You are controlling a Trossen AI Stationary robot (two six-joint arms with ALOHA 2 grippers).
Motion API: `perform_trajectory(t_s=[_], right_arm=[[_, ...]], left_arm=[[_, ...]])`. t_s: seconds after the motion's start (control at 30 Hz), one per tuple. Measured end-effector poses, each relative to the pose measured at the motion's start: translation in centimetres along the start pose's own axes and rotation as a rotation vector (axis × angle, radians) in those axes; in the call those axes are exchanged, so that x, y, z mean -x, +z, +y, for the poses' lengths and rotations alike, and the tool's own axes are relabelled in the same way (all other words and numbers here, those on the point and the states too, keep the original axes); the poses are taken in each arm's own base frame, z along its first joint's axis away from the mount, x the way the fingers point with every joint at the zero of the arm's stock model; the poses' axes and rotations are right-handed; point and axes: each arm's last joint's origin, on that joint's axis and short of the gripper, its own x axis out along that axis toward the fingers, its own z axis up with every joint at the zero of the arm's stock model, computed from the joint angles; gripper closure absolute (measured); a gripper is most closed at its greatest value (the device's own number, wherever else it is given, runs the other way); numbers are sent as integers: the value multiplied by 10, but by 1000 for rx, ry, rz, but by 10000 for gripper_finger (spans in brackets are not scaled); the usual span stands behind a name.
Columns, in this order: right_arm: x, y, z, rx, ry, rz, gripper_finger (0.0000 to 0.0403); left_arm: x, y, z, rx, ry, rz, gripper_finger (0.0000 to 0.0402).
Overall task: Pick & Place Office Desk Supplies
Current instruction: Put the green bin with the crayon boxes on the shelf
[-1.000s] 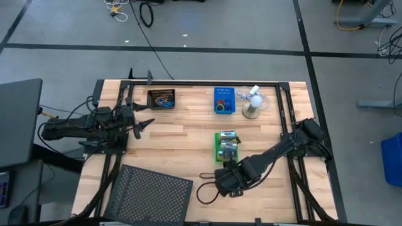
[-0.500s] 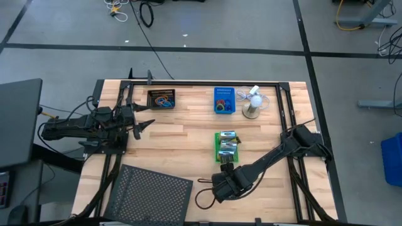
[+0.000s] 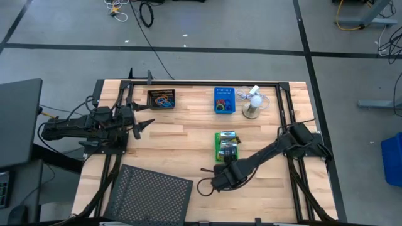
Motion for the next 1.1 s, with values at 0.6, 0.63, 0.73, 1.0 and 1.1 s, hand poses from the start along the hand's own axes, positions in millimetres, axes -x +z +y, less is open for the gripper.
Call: perform_trajectory(t_s=[0.6, 0.63, 0.73, 1.0, 1.1], right_arm=[[-14, -2, -8, -19, 67, -92, 251], [-14, -1, -8, -18, 75, -100, 258], [-14, 1, -9, -14, 81, -114, 292], [-15, 3, -13, -49, 84, -122, 392], [-14, 3, -13, -59, 77, -127, 396]], left_arm=[[0, 3, 0, -13, 5, -34, 99], [0, 3, 0, -13, 4, -34, 99], [0, 3, 0, -13, 5, -34, 99], [0, 4, 0, -17, 5, -35, 99], [0, 4, 0, -24, 5, -35, 99]])
